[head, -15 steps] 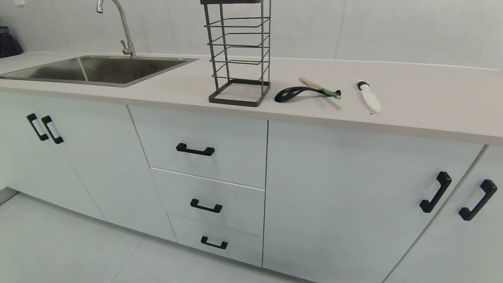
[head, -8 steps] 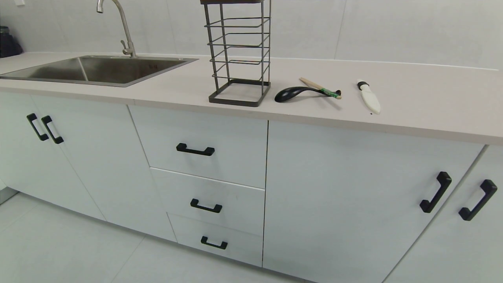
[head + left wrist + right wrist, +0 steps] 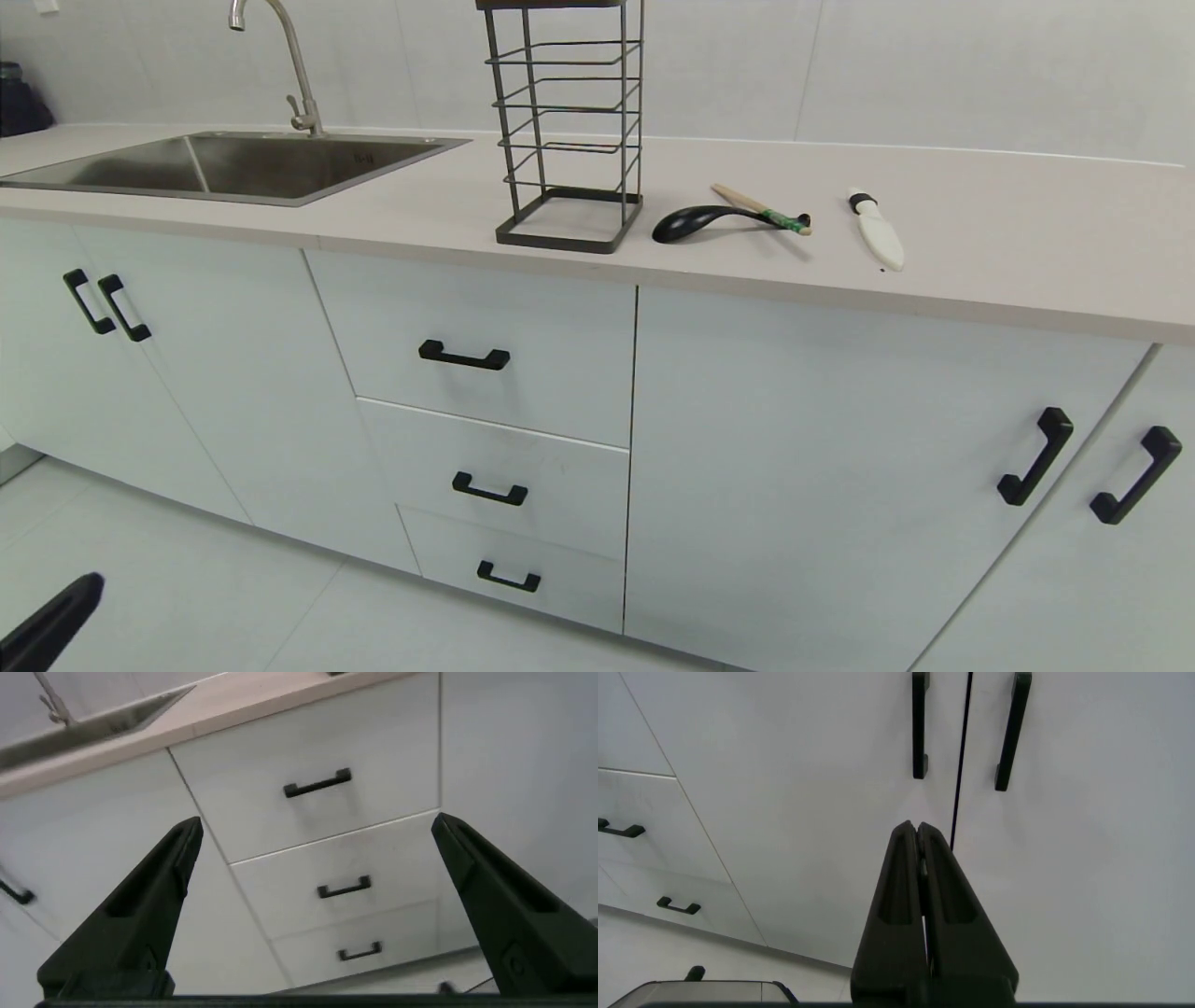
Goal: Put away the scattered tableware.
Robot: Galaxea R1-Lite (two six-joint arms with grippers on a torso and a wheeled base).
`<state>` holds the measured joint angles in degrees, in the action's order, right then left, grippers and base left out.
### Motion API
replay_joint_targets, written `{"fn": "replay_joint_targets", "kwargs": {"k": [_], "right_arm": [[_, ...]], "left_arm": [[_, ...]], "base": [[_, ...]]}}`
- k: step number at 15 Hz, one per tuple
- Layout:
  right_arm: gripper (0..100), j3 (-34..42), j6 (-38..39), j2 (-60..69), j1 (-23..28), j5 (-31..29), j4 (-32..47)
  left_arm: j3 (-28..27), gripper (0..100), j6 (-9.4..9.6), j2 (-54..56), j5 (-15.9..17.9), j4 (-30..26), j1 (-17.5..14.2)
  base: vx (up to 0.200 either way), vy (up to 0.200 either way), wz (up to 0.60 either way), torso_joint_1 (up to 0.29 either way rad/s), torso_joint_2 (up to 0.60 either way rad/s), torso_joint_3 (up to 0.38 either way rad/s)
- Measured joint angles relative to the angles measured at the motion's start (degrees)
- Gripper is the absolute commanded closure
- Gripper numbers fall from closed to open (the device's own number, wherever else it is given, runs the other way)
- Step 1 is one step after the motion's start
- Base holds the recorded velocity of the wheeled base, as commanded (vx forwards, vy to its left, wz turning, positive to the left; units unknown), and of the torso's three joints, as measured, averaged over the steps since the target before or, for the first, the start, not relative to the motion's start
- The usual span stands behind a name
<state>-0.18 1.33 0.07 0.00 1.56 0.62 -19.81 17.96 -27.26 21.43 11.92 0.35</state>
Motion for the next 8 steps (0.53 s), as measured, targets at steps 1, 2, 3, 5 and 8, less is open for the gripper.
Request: {"fn": "replay_joint_targets", "kwargs": {"k": [1,2,3,5,8], "right_arm": [[100,0.0,0.0,0.0,0.0,0.0,0.0],[100,0.0,0.0,0.0,0.0,0.0,0.0],[100,0.0,0.0,0.0,0.0,0.0,0.0],[100,0.0,0.0,0.0,0.0,0.0,0.0],[100,0.0,0.0,0.0,0.0,0.0,0.0]], "left_arm": [[-0.5,0,4.18,-2.0,0.1,0.0,0.3],[-0.8,0,7.96,-4.0,0.1,0.0,0.8],[-1.0,0,11.13,-6.1,0.1,0.0,2.2],[-1.0,0,15.65,-10.5,-0.1,-0.1,9.4],[0.8,0,19.9,-18.4,-1.7,0.0,18.5]], "base": [[0.0,0.0,0.0,0.0,0.0,0.0],[0.0,0.0,0.0,0.0,0.0,0.0],[0.0,0.0,0.0,0.0,0.0,0.0],[0.0,0.0,0.0,0.0,0.0,0.0],[0.0,0.0,0.0,0.0,0.0,0.0]]}}
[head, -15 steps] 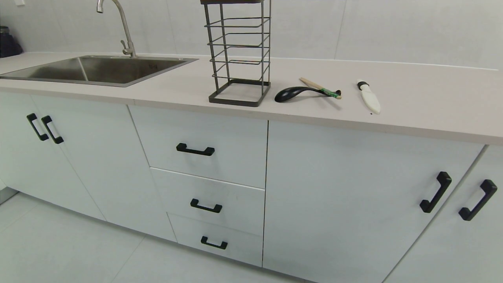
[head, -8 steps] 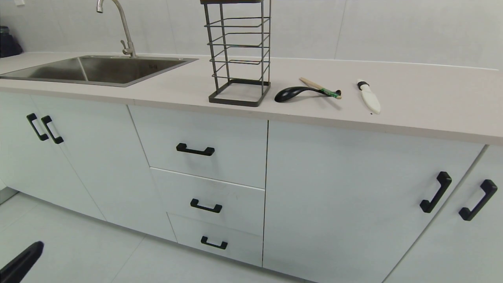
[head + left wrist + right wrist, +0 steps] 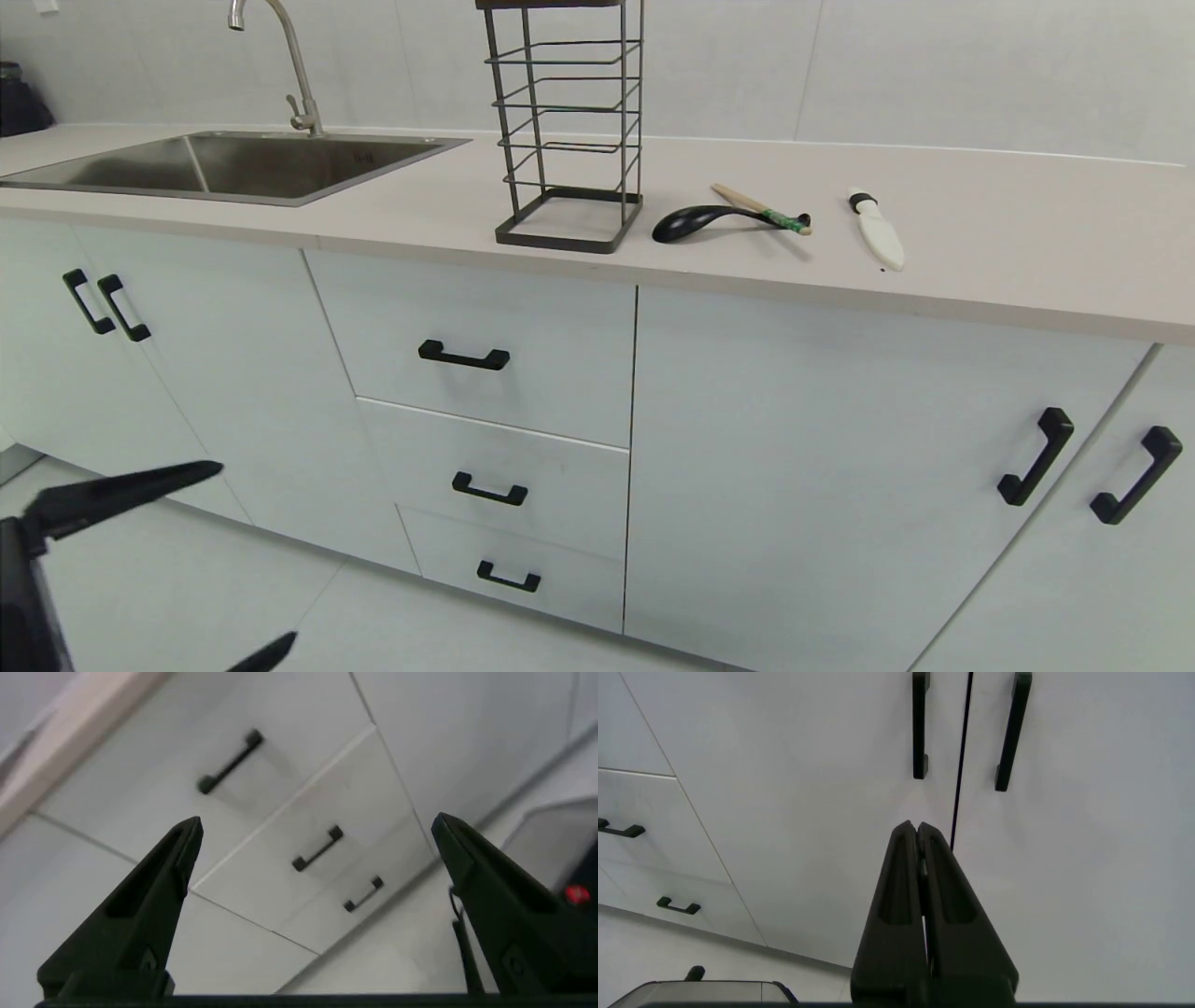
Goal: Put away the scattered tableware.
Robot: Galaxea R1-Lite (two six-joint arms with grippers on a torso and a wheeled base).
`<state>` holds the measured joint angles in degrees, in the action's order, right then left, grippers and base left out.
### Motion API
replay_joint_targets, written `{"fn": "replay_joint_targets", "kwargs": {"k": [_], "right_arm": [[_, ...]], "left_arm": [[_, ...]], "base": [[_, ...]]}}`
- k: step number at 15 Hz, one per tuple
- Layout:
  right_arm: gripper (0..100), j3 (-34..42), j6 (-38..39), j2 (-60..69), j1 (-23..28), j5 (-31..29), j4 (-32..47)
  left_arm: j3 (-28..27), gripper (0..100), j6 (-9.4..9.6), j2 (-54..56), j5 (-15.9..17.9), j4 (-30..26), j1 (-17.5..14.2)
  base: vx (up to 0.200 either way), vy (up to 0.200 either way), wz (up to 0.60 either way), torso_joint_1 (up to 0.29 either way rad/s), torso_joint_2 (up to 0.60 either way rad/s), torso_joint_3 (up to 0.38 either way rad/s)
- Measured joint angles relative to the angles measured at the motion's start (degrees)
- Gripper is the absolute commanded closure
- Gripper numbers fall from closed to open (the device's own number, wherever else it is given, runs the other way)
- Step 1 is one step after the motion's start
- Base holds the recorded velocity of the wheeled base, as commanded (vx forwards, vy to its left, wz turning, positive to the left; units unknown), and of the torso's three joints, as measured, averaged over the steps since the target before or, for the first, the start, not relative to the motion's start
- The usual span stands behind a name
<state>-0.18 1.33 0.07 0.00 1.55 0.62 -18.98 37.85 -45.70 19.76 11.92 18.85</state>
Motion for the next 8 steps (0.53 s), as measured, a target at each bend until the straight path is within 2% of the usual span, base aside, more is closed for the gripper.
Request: {"fn": "replay_joint_targets", "kwargs": {"k": [3,5,6,8], "right_arm": [[100,0.0,0.0,0.0,0.0,0.0,0.0],[100,0.0,0.0,0.0,0.0,0.0,0.0],[100,0.0,0.0,0.0,0.0,0.0,0.0],[100,0.0,0.0,0.0,0.0,0.0,0.0]], "left_arm": [[4.5,0,2.82,-5.2,-0.5,0.0,2.2],[5.6,0,5.88,-8.5,-1.2,0.2,2.4],[5.6,0,8.09,-10.3,-1.5,0.3,2.5],[5.2,0,15.03,-14.5,-1.8,0.4,2.7]], "base": [[0.0,0.0,0.0,0.0,0.0,0.0],[0.0,0.0,0.0,0.0,0.0,0.0],[0.0,0.0,0.0,0.0,0.0,0.0],[0.0,0.0,0.0,0.0,0.0,0.0]]}}
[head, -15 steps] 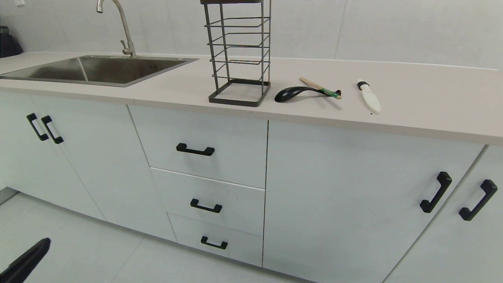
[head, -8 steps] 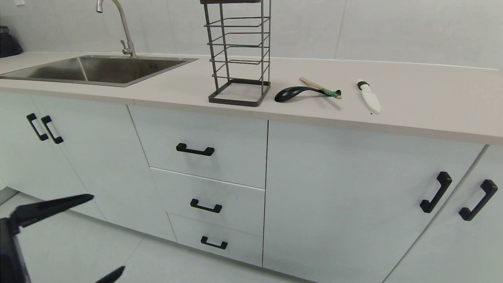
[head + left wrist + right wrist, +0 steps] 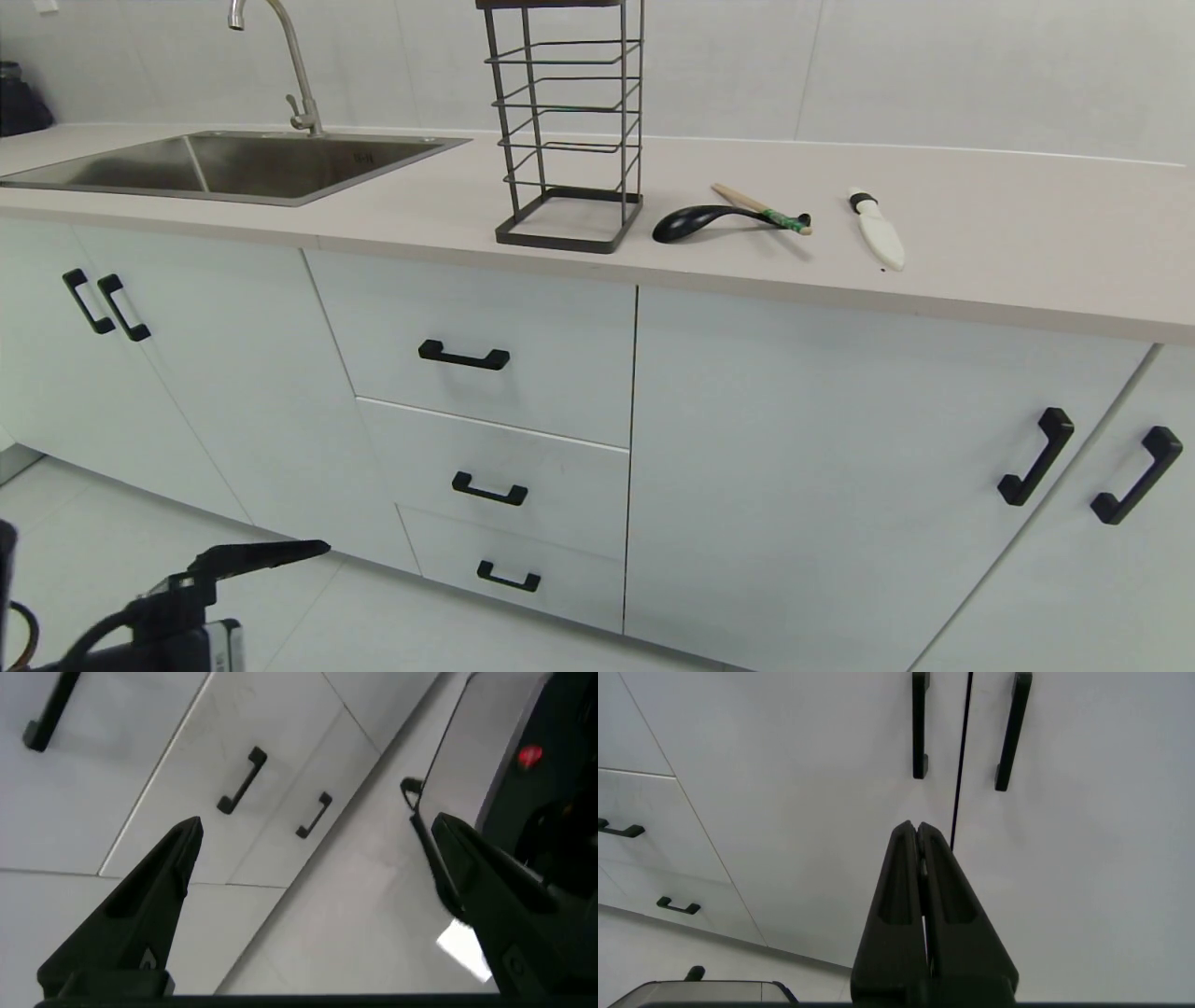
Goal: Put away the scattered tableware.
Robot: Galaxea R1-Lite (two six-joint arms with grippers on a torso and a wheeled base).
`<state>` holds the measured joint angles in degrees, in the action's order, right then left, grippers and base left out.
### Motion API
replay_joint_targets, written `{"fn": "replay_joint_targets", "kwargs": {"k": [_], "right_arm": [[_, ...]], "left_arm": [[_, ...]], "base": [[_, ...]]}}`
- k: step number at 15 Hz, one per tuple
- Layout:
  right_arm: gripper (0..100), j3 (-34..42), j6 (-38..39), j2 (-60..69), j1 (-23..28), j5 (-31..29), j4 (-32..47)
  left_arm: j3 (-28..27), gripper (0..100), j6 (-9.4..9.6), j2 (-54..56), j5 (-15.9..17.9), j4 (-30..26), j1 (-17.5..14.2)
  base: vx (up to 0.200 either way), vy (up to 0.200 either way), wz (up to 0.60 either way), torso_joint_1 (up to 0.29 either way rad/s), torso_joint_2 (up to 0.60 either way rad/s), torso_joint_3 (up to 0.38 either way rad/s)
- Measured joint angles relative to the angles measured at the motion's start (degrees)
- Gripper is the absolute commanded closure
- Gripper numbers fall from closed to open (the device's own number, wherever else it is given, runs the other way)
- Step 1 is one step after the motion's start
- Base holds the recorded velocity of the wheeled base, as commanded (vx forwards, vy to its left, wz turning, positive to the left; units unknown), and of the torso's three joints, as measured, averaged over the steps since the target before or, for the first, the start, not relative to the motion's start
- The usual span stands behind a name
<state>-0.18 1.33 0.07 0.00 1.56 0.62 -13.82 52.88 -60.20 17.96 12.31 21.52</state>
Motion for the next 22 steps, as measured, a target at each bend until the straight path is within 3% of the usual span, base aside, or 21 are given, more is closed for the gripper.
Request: {"fn": "replay_joint_targets", "kwargs": {"k": [1,2,4,8,16,18,22], "right_arm": [[100,0.0,0.0,0.0,0.0,0.0,0.0],[100,0.0,0.0,0.0,0.0,0.0,0.0],[100,0.0,0.0,0.0,0.0,0.0,0.0],[100,0.0,0.0,0.0,0.0,0.0,0.0],[100,0.0,0.0,0.0,0.0,0.0,0.0],[100,0.0,0.0,0.0,0.0,0.0,0.0],[100,0.0,0.0,0.0,0.0,0.0,0.0]], "left_arm": [[-0.2,0,3.69,-2.3,-0.8,0.0,0.1],[-0.4,0,5.68,-4.2,-2.7,0.1,0.2],[-0.8,0,6.73,-7.6,-6.3,1.2,0.3],[-1.7,0,7.77,-15.7,-9.1,5.0,1.0],[-8.9,0,12.64,-36.8,-9.5,13.6,0.8],[-9.5,0,14.53,-40.7,-9.4,17.0,-0.2],[-15.0,0,20.88,-48.1,-9.4,18.6,-3.9]], "base": [[0.0,0.0,0.0,0.0,0.0,0.0],[0.0,0.0,0.0,0.0,0.0,0.0],[0.0,0.0,0.0,0.0,0.0,0.0],[0.0,0.0,0.0,0.0,0.0,0.0],[0.0,0.0,0.0,0.0,0.0,0.0],[0.0,0.0,0.0,0.0,0.0,0.0],[0.0,0.0,0.0,0.0,0.0,0.0]]}}
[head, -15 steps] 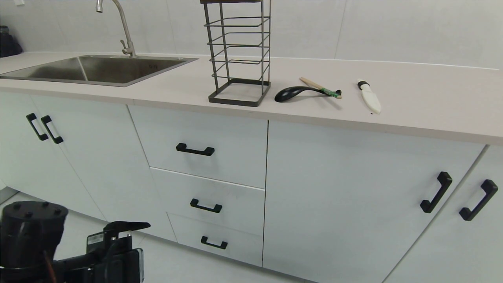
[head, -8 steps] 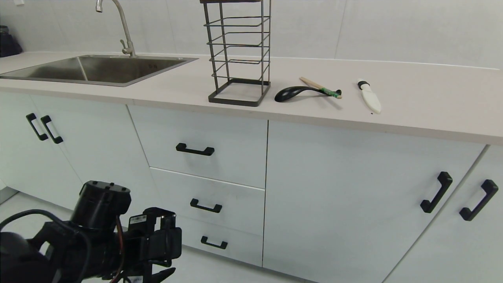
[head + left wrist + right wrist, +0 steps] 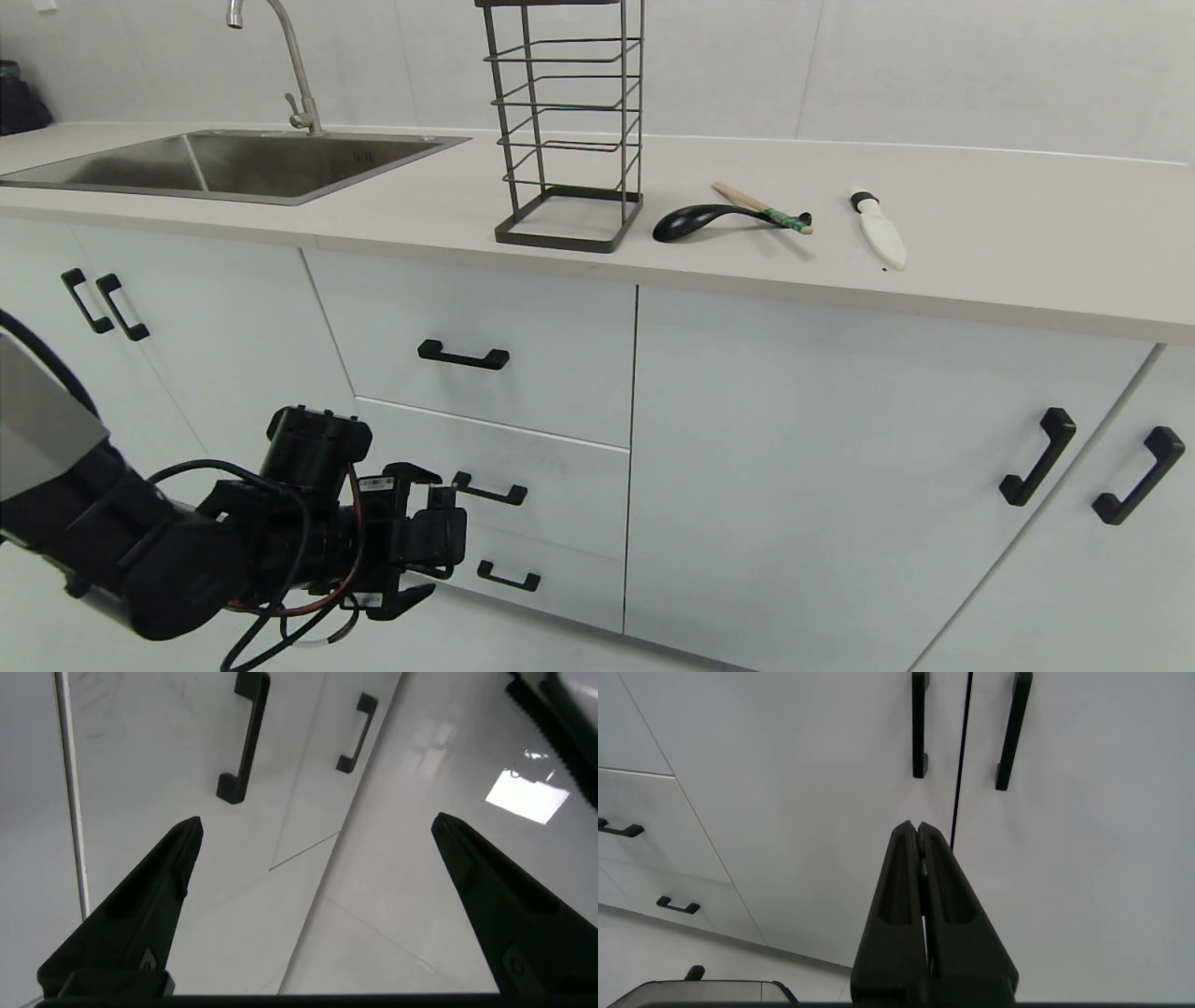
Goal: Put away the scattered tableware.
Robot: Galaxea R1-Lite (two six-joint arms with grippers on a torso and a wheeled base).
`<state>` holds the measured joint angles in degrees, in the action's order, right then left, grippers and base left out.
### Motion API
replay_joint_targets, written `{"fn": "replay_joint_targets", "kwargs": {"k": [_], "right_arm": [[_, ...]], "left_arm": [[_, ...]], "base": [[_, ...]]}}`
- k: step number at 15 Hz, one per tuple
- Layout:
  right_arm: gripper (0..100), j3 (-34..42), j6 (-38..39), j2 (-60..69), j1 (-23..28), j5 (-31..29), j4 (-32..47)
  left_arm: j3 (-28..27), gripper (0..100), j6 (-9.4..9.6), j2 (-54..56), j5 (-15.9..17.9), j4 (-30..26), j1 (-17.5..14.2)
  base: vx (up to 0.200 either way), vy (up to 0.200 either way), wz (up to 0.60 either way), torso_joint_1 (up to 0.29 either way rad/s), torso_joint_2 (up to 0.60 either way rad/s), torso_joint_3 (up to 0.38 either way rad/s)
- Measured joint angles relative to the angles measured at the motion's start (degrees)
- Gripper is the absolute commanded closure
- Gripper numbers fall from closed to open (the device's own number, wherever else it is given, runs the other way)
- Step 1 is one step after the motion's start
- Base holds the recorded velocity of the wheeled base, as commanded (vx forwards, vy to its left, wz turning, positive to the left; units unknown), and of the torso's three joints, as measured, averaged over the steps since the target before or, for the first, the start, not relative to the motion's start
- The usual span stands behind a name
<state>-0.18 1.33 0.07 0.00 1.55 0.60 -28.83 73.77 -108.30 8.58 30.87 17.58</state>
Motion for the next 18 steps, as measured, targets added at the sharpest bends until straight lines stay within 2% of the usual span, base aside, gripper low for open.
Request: {"fn": "replay_joint_targets", "kwargs": {"k": [7,8,11,12,18], "right_arm": [[100,0.0,0.0,0.0,0.0,0.0,0.0],[100,0.0,0.0,0.0,0.0,0.0,0.0],[100,0.0,0.0,0.0,0.0,0.0,0.0],[100,0.0,0.0,0.0,0.0,0.0,0.0],[100,0.0,0.0,0.0,0.0,0.0,0.0]], "left_arm": [[-7.8,0,0.57,-8.4,0.4,0.3,0.5],[-8.3,0,0.93,-9.3,0.4,0.2,0.7],[-11.3,0,5.01,-13.0,0.5,0.8,0.3],[-12.8,0,5.69,-14.3,0.8,0.8,0.3],[-17.1,0,6.07,-20.3,1.4,0.9,1.5]], "base": [[0.0,0.0,0.0,0.0,0.0,0.0],[0.0,0.0,0.0,0.0,0.0,0.0],[0.0,0.0,0.0,0.0,0.0,0.0],[0.0,0.0,0.0,0.0,0.0,0.0],[0.0,0.0,0.0,0.0,0.0,0.0]]}}
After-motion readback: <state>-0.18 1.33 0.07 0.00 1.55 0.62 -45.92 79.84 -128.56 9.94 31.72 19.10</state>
